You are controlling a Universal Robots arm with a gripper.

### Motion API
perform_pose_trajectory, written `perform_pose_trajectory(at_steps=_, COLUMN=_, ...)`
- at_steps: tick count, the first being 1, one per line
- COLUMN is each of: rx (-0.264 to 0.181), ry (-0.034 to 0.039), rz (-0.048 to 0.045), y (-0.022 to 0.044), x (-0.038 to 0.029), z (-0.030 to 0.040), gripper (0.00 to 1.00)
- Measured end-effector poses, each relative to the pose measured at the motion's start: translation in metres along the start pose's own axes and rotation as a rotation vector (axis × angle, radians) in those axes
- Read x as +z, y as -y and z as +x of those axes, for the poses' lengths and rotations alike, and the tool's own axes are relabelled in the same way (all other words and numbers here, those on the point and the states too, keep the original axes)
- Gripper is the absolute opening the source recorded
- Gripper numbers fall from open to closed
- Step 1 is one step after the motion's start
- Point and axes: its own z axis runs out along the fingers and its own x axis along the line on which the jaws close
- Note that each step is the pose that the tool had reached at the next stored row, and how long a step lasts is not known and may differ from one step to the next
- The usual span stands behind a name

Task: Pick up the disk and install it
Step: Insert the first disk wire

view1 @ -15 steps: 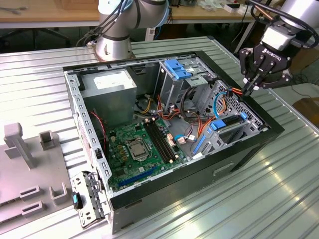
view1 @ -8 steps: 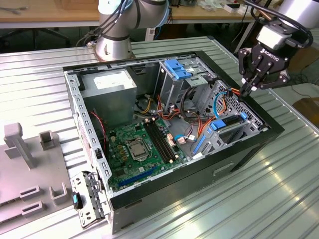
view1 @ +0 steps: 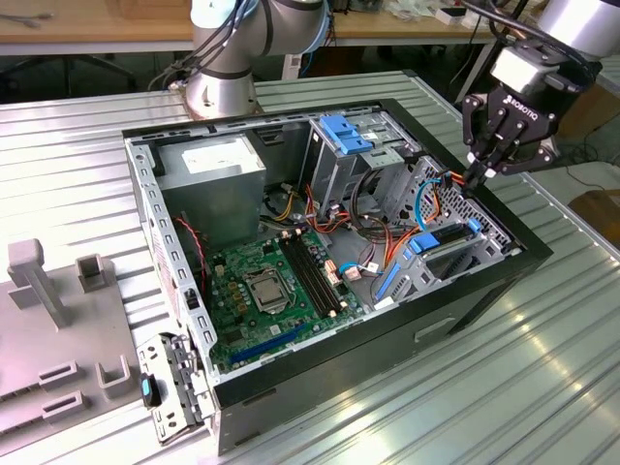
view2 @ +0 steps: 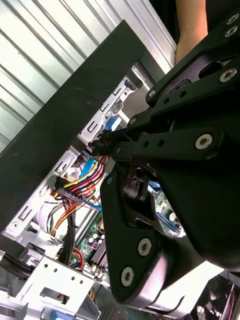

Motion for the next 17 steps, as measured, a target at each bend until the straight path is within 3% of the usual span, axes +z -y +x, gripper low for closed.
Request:
perform_pose_trajectory(at_steps=9, rx=0.103, ry=0.0017, rz=-0.0001, y=-0.0007, x=0.0023, z=0.0000, gripper=0.16)
perform_pose_trajectory(at_steps=13, rx=0.104, ry=0.0018, rz=-0.0002, y=-0.0164, x=0.0029, z=-0.0012, gripper=0.16)
perform_pose_trajectory(at_steps=17, rx=0.107, ry=0.0016, rz=-0.0002, y=-0.0184, x=0.0042, z=0.0034, gripper=0.16)
